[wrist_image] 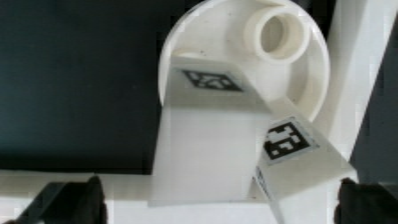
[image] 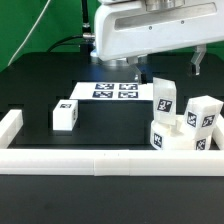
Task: Assemble stool
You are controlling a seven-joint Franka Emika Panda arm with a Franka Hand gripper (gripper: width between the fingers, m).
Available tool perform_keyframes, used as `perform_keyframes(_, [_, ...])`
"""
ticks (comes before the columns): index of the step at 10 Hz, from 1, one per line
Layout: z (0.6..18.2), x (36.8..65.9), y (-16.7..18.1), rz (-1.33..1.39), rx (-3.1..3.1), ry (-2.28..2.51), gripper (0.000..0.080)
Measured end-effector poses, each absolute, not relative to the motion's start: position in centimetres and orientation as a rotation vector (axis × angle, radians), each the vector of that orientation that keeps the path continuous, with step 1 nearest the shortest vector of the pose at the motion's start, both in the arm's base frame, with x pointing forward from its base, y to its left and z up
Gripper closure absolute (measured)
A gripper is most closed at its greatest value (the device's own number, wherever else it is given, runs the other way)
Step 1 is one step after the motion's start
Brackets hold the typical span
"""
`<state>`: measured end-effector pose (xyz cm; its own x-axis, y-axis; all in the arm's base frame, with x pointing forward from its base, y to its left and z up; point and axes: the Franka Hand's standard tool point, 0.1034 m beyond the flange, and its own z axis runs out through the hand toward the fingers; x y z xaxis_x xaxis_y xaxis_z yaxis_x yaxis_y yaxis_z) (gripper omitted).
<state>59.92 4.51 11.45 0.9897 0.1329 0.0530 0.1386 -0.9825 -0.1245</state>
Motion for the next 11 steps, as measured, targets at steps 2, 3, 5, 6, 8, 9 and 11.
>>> perform_keyframes(2, [11.41, 59.89, 4.5, -0.066, -3.006, -0.208, 0.0151])
perform_keyframes(3, [11.37, 59.87, 4.46, -0.074, -2.996, -0.369, 0.0151])
perform_keyframes(5, [11.04, 59.76, 4.63, -0.076, -2.951, -0.787, 0.0151])
perform_keyframes(6, [10.9, 59.72, 4.63, -0.076, -2.912, -0.936, 0.0151])
perform_keyframes(8, [10.84, 59.69, 4.39, -0.078, -2.86, -1.102, 0.0151])
perform_keyframes(9, [10.8, 59.68, 4.31, -0.08, -2.831, -1.18, 0.0151])
perform_keyframes(11, [10.6, 60.14, 4.24, -0.132, -2.711, -1.543, 0.0151])
